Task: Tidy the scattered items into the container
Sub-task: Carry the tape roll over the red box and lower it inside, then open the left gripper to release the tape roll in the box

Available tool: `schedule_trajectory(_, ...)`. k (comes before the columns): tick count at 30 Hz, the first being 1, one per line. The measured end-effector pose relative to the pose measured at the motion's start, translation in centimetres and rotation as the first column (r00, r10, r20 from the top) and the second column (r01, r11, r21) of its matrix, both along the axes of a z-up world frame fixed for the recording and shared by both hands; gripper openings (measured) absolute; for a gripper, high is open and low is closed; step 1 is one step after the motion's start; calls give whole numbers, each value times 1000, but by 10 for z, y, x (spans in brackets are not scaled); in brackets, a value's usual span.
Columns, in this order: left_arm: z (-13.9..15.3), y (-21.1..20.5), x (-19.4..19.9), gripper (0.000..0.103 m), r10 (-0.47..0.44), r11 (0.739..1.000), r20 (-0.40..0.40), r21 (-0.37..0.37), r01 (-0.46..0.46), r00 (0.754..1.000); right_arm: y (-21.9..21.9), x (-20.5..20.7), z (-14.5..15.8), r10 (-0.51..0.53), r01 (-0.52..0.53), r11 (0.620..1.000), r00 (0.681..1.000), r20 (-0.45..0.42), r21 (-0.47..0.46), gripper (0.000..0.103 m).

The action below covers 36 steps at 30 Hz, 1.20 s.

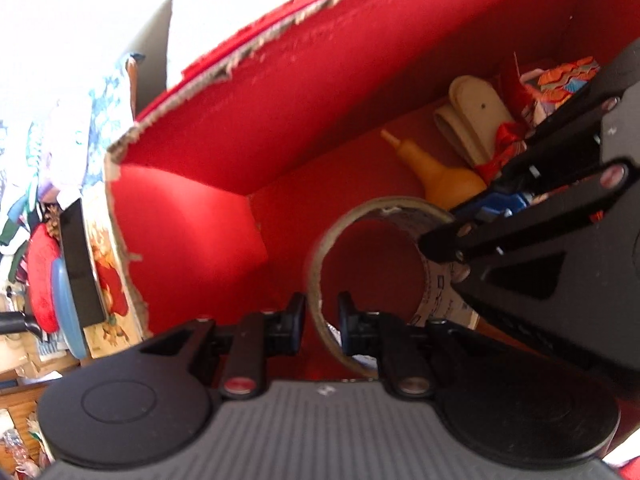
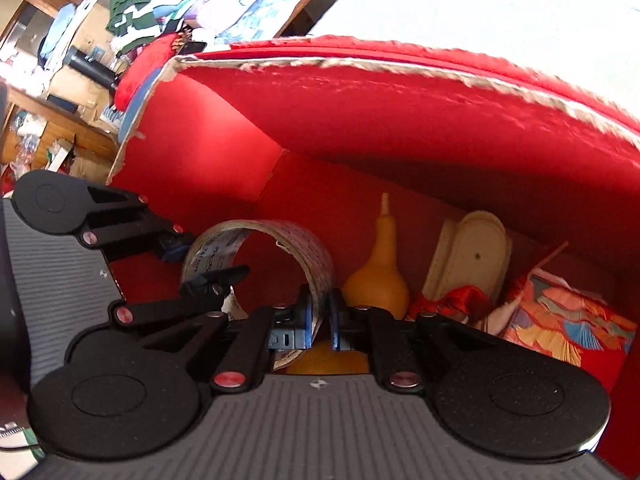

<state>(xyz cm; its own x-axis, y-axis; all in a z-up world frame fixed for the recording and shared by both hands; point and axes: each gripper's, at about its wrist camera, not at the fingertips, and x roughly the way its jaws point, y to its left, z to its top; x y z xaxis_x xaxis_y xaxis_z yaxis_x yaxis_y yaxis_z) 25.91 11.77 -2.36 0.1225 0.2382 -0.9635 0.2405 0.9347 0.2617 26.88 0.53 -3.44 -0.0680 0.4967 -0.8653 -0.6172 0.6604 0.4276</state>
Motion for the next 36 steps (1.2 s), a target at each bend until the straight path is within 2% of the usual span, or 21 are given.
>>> schedule_trajectory(5,5,-4,-14,17,-85,996,-26,-2,85,996,2,-7,0,93,-94,995,996,-11,-19,10)
schedule_trajectory(9,8,-5,-21,23,-140,990,-43,-2,140,989,9,-7,-4,162,-163,986,986,-38,-34,11)
schedule_trajectory(12,12,-5,-22,32,-176,984,-53,-8,176,983,10,0,-4,154,-157,987,986,-60,-43,12)
schedule_trajectory(16,19,-5,-26,38,-201,979,-42,-27,200,979,5,6,-1,116,-116,993,989,-87,-5,22)
schedule_trajectory(19,32,-2,-31,43,-205,977,-5,-66,205,979,1,8,4,90,-89,996,993,-80,21,23)
schedule_trajectory(21,44,1,-35,55,-199,976,36,-80,202,979,-3,9,7,70,-68,997,995,-76,32,24)
schedule_trajectory(22,50,4,-37,56,-195,977,56,-83,199,979,-3,8,8,58,-55,998,996,-75,39,23)
schedule_trajectory(26,65,16,-37,52,-167,974,112,-133,181,980,-3,7,10,-9,13,998,998,-64,63,22)
schedule_trajectory(28,60,20,-32,48,-150,976,100,-146,164,984,-2,9,10,-71,76,994,996,-53,82,22)
schedule_trajectory(30,51,17,-26,37,-147,978,91,-138,159,985,0,12,8,-128,132,986,991,-50,103,21)
schedule_trajectory(31,47,14,-22,37,-148,978,92,-132,160,985,0,13,7,-149,155,982,987,-59,111,20)
schedule_trajectory(33,43,5,-26,31,-169,975,111,-130,183,979,3,14,5,-169,177,977,983,-71,121,18)
schedule_trajectory(36,36,-3,-28,31,-168,969,85,-166,180,982,8,16,2,-192,198,976,979,-72,91,17)
